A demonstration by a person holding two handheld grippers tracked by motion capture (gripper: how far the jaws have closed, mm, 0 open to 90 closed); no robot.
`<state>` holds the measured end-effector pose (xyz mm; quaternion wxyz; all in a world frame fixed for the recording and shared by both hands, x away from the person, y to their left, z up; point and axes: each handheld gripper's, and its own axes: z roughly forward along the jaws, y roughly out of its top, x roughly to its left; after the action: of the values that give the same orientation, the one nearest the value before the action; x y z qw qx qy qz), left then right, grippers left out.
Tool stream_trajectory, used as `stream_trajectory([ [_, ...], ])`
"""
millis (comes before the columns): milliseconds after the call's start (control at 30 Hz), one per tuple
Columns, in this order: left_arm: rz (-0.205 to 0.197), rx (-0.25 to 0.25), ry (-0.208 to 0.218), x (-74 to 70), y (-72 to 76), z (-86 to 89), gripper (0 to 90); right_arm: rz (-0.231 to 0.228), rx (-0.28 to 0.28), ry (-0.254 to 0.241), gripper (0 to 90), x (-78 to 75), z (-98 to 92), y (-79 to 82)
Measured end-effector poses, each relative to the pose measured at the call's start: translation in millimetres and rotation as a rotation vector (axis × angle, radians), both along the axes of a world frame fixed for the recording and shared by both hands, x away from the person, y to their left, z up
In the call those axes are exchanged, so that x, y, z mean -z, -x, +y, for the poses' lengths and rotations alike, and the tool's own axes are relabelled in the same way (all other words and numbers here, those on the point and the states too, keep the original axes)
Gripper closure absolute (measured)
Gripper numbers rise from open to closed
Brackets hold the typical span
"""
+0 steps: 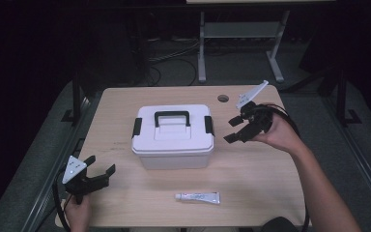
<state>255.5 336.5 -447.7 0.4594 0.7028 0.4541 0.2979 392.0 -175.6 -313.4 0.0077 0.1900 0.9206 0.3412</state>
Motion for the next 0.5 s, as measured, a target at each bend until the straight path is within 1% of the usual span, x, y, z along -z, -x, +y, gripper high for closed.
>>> stream_trajectory([
  [33,0.0,0.0,0.002,0.1,-0.2,0.0,13.7,-0.005,-0.01,-0.002,26.6,-2.4,4.0,-2.1],
  [100,0.0,0.0,0.001,-0.2,-0.3,0.0,13.7,-0.001,-0.031,-0.009,26.6,-6.4,12.2,-6.7],
  [200,-0.005,-0.006,-0.01,-0.6,0.5,0.4,13.7,-0.003,-0.054,-0.001,26.6,-10.5,23.3,-14.1],
  [367,-0.006,-0.011,0.002,-0.6,0.2,3.2,13.7,0.003,-0.086,-0.005,26.6,-15.9,39.6,-26.3],
  [400,-0.006,-0.011,0.002,-0.6,0.2,3.2,13.7,0.003,-0.086,-0.005,26.6,-15.9,39.6,-26.3],
  [433,-0.006,-0.013,0.003,-0.4,-0.2,3.6,13.7,0.0,-0.092,-0.006,26.6,-17.4,43.0,-28.9],
  [467,-0.006,-0.014,0.002,-0.4,-0.4,4.0,13.7,-0.002,-0.107,-0.007,26.7,-20.7,50.7,-35.1],
  [500,-0.006,-0.014,0.002,-0.3,-0.4,4.1,13.7,0.001,-0.109,-0.009,26.6,-22.1,53.3,-36.7],
])
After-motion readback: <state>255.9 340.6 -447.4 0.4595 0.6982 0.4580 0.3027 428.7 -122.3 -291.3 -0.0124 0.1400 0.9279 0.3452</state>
